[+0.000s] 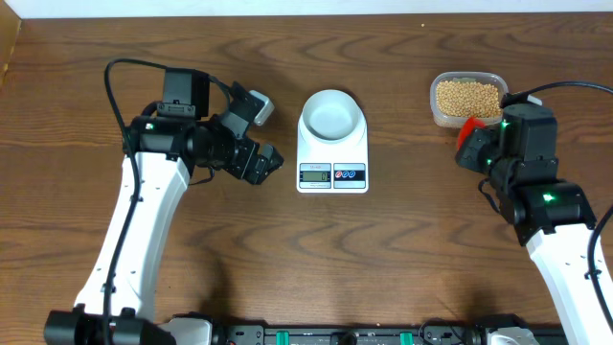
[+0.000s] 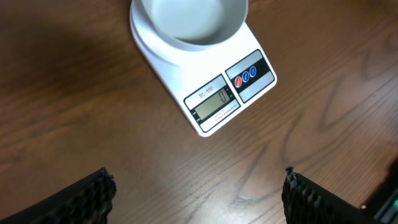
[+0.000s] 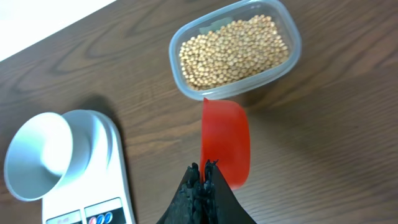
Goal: Scoop item into bowl and weigh 50g on scale
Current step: 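Lift the left gripper off the scale and pull it back left, then raise the right gripper with the red scoop over the soybean tub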
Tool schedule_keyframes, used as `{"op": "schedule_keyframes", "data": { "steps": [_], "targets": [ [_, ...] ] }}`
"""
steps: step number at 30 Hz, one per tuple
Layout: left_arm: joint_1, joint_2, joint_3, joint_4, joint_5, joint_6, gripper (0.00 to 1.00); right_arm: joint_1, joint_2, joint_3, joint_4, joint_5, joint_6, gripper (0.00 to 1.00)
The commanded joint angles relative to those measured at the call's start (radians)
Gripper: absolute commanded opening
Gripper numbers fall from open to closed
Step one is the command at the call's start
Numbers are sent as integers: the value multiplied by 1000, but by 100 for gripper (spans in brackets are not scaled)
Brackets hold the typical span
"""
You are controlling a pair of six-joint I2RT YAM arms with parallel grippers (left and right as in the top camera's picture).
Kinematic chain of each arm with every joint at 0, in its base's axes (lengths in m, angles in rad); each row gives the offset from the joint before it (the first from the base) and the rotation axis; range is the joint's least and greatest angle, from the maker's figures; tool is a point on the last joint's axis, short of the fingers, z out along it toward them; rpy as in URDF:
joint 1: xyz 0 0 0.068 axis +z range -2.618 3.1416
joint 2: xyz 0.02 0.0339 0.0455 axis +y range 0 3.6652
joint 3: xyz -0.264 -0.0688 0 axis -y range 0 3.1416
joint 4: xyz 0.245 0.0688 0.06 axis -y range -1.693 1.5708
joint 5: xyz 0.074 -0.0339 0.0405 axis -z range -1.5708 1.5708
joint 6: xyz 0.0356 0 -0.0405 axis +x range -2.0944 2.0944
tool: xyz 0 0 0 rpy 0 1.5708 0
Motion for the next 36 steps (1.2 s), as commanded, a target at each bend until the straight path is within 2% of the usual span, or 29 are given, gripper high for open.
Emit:
{"op": "schedule_keyframes", "data": {
  "steps": [1, 7, 11, 31, 36],
  "targets": [
    [-26, -26, -3, 16, -28, 47, 88, -32, 2, 11, 3, -111, -21, 1],
    [-76, -25, -7, 70, -126, 18, 88, -121, 2, 12, 7, -274, -19, 1],
    [-83, -25, -17, 73, -136, 16, 88, -156, 2, 12, 6, -332, -19, 1],
    [-83, -25, -26, 81, -136, 16, 88, -159, 2, 13, -13, -333, -21, 1],
    [-83, -25, -26, 81, -136, 16, 88, -159, 8, 62, -37, -333, -43, 1]
  ]
}}
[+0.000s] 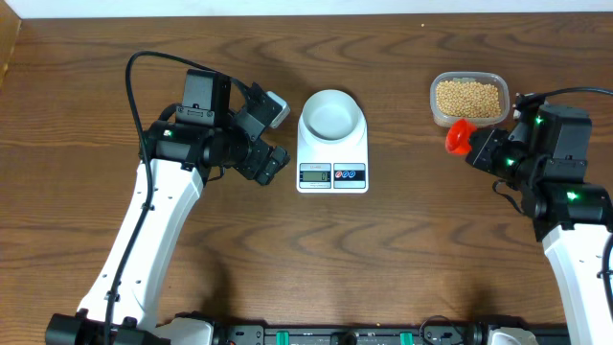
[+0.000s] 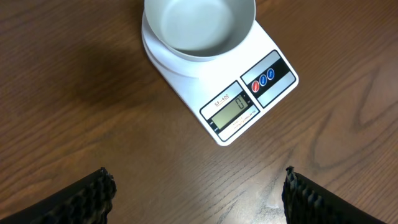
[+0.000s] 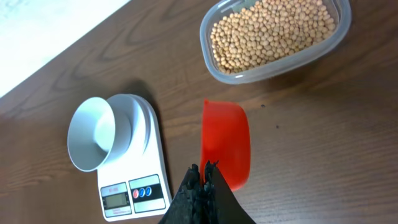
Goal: Scoop item into bowl and weigh 50g on scale
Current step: 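Raise the right gripper with the red scoop over the soybean tub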
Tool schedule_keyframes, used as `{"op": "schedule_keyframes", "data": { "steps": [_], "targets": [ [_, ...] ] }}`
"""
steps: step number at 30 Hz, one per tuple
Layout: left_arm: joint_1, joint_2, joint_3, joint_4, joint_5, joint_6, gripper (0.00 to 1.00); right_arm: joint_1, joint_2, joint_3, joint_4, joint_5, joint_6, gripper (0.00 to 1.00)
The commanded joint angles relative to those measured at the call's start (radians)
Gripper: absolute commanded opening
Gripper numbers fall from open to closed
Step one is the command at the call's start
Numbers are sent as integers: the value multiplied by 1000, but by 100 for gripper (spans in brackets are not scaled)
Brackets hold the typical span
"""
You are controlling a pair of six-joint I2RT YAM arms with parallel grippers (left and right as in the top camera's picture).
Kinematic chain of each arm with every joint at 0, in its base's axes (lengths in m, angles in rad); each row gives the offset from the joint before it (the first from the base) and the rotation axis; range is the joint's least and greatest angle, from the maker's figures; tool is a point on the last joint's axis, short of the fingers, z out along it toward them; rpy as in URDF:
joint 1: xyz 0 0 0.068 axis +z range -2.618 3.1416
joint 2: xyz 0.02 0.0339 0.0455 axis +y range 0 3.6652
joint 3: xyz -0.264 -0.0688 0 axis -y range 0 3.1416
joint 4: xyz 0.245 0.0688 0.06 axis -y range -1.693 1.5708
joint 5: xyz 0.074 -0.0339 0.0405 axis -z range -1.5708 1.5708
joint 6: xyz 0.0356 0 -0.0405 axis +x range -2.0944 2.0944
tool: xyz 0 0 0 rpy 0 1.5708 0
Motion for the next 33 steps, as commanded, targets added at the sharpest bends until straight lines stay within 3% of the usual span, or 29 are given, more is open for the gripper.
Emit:
{"op": "schedule_keyframes", "data": {
  "steps": [1, 19, 25, 33],
  "targets": [
    [1, -8, -7, 0, -5, -4, 88, -5, 13, 78, -29, -9, -40, 1],
    [1, -8, -7, 11, -5, -5, 88, -5, 406, 658, -438, 80, -225, 2],
    [1, -8, -7, 38, -1, -4, 88, -5, 481, 743, -463, 122, -232, 2],
    [1, -8, -7, 52, 164, 93, 88, -36, 492, 748, -442, 122, -223, 2]
  ]
}}
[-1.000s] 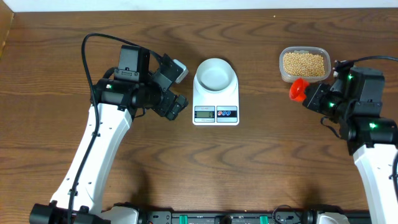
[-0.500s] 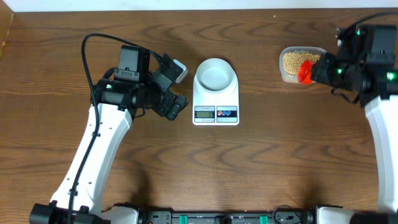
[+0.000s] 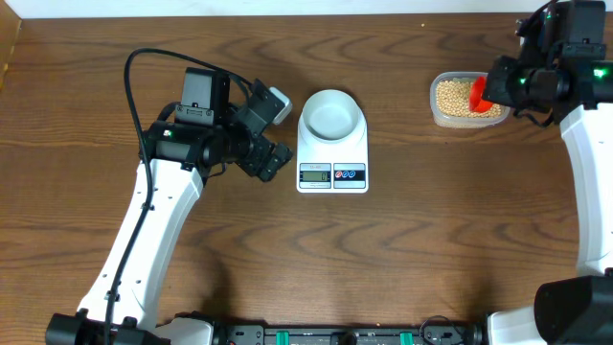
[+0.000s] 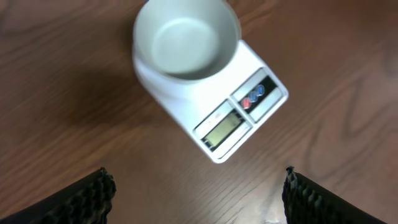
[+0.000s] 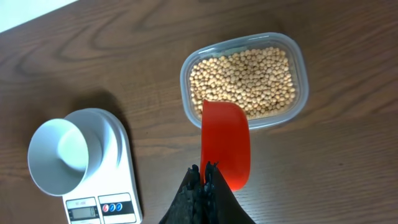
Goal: Scoop item into bowl and weigh 50g on scale
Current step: 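Raise the right gripper with the red scoop over the soybean tub, then lower the red scoop with the right gripper into the soybean tub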
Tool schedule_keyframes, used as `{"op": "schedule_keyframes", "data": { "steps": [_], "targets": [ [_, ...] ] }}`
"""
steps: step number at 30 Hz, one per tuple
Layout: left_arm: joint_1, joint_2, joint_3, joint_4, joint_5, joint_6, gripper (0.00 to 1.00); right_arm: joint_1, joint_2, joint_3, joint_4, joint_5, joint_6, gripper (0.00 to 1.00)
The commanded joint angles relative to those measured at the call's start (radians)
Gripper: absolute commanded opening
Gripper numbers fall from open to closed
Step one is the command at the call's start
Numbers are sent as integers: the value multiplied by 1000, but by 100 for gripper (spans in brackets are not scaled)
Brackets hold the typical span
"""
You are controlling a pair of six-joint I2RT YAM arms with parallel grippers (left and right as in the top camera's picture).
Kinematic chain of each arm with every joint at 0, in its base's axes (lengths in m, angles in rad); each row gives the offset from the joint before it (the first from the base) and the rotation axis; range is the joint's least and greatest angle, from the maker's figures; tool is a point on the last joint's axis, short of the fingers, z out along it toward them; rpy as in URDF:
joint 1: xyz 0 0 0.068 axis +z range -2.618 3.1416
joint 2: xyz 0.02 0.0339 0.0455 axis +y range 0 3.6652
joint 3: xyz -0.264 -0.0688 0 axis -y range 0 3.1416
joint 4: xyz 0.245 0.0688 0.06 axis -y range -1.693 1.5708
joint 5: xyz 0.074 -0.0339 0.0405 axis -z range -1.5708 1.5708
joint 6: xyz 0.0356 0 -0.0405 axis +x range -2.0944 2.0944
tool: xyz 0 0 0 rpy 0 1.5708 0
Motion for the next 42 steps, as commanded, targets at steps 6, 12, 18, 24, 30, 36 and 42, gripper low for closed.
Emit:
{"op": "schedule_keyframes", "data": {
  "steps": [6, 12, 18, 24, 30, 36, 42],
  "targets": [
    [1, -9, -6, -46, 90, 125, 88, -55, 7, 29, 3, 15, -10, 2],
    [1, -28, -37, -50, 65, 137, 89, -67, 7, 29, 3, 15, -10, 1],
    [2, -124, -179, 70, 62, 143, 88, -67, 7, 29, -1, 14, 1, 1],
    [2, -196, -290, 195, 64, 121, 89, -67, 7, 29, -15, 15, 8, 1],
    [2, -202, -301, 230, 65, 86, 89, -67, 7, 29, -34, 15, 8, 1],
    [2, -201, -301, 279, 65, 23, 89, -67, 7, 29, -39, 15, 8, 1],
    [2, -201, -301, 292, 65, -16, 89, -67, 7, 29, -37, 15, 8, 1]
  ]
}}
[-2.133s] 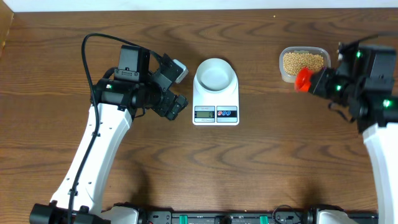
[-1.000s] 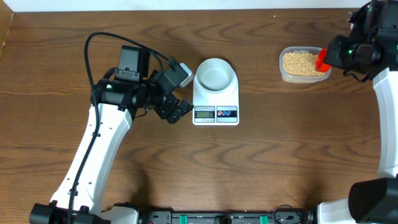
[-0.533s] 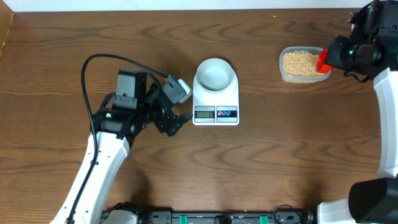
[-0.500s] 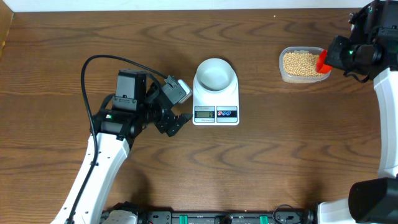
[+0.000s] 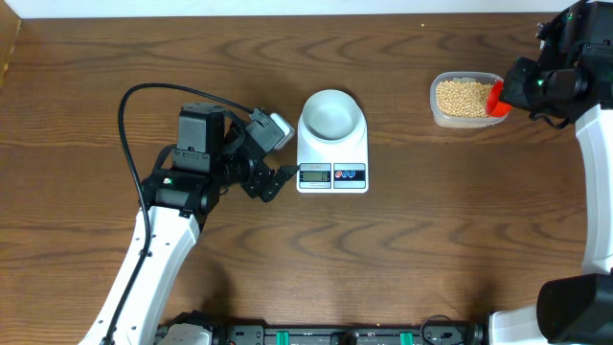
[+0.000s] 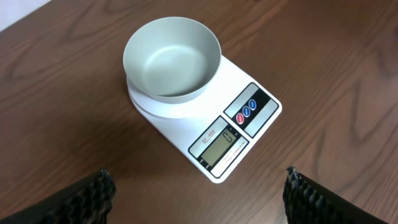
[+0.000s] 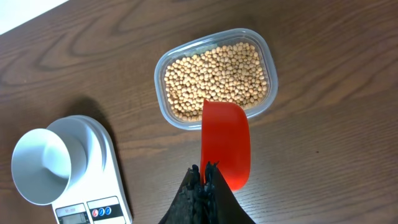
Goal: Scoop item into bowl and weigh 50g on scale
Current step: 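Lower the red scoop with the right gripper into the soybean tub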
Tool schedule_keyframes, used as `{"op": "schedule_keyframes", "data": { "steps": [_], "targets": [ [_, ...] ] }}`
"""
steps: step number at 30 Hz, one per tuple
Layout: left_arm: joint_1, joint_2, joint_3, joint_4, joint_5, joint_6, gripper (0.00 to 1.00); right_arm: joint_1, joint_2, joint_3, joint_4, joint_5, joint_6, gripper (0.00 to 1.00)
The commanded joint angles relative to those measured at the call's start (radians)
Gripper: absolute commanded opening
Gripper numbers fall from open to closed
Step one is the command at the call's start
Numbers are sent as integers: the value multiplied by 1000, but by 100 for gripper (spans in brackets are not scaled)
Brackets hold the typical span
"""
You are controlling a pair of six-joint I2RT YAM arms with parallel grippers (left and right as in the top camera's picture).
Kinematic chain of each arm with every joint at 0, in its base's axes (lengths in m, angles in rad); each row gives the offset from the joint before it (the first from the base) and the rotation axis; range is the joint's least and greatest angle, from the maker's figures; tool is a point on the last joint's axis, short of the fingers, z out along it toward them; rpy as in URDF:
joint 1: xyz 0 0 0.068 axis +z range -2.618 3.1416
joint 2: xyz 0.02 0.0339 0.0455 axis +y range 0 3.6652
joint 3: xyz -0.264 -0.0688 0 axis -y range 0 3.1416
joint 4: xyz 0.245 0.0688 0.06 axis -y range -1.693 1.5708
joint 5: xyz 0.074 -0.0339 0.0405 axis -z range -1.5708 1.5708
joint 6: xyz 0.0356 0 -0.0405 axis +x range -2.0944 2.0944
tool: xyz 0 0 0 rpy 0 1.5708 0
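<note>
A white scale carries an empty grey-white bowl; in the left wrist view the bowl sits on the scale, whose display shows 0. A clear tub of soybeans stands at the far right, and the tub is full in the right wrist view. My right gripper is shut on the handle of a red scoop, whose mouth hangs over the tub's near rim. The scoop shows at the tub's right edge. My left gripper stands open just left of the scale.
The brown wooden table fills the view. A white strip runs along the far edge, with the tub close to it. The left arm's cable loops over the table's left part.
My left gripper dropped back toward the table's front, still open, so the scale looks nearer. The right gripper with the scoop shifted right over the tub, from its middle to its right edge.
At first my right gripper held the red scoop just in front of the tub. Then it was further front and left of it. Then it was raised over the tub's middle, and now over its right edge. The left gripper stayed open beside the scale.
</note>
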Motion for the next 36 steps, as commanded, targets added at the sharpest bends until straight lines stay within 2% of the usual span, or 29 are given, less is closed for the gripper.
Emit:
{"op": "schedule_keyframes", "data": {
  "steps": [1, 9, 28, 36],
  "targets": [
    [2, -10, -7, 1, 6, -35, 89, -5, 6, 22, 1, 4, 5, 2],
    [2, -10, -7, -51, 6, -39, 89, -5, 6, 22, 10, 4, 5, 2],
    [2, -10, -7, -47, 6, -64, 89, -5, 13, 22, 23, 4, 2, 1],
    [2, -10, -7, -47, 6, -64, 89, -5, 99, 24, 66, 4, -35, 1]
  ]
}}
